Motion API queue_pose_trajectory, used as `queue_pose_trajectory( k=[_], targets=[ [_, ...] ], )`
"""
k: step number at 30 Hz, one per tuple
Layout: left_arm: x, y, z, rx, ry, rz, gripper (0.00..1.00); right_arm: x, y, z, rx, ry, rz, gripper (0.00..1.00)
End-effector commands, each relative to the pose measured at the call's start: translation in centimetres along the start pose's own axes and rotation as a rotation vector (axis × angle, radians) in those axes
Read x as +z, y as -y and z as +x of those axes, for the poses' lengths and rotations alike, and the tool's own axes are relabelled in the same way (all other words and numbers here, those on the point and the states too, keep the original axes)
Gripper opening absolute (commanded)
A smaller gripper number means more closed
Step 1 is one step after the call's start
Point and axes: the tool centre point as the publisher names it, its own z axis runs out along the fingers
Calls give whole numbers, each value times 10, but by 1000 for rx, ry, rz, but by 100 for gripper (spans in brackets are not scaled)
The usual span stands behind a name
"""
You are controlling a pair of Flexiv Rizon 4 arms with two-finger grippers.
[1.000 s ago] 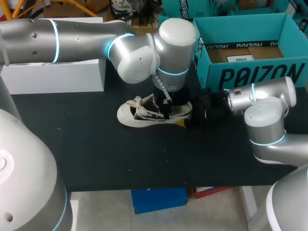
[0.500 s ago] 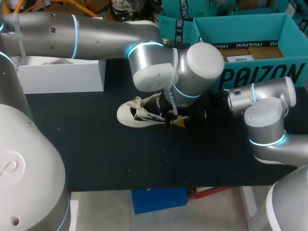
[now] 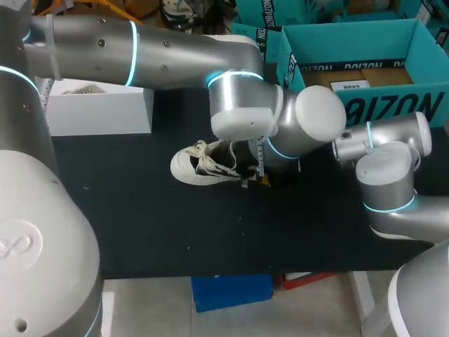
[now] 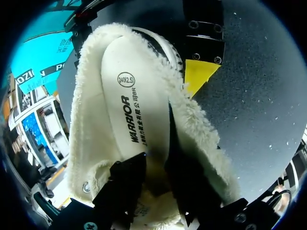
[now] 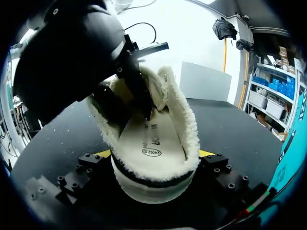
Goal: Take the shoe out of the shoebox, open the shoe tongue, remove and reinsert the insole, then place the shoe into the shoebox
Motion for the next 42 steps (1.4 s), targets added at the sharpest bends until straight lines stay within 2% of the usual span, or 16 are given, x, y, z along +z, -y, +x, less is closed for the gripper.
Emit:
queue_pose_trajectory(
  k=[1, 12, 22, 26, 28, 30, 31, 38, 42],
  targets=[
    [127, 1, 3, 1, 38, -20, 30, 0, 1, -2, 3, 0, 1, 0],
    [152, -10, -33, -75, 91, -5, 31, 0, 1, -2, 3, 0, 1, 0],
    [165, -18, -61, -162, 87, 27, 31, 0, 1, -2, 3, 0, 1, 0],
    [166, -15, -61, -171, 61, 50, 31, 0, 1, -2, 3, 0, 1, 0],
    [167, -12, -58, -163, 41, 61, 26, 0, 1, -2, 3, 0, 1, 0],
    [167, -9, -54, -145, 22, 70, 17, 0, 1, -2, 3, 0, 1, 0],
    [169, -7, -51, -136, 10, 73, 0, 0, 1, -2, 3, 0, 1, 0],
    [164, 0, -40, -103, -58, 117, 0, 0, 1, -2, 3, 0, 1, 0],
    [144, -3, -38, -109, -127, 199, 0, 0, 1, -2, 3, 0, 1, 0]
  ],
)
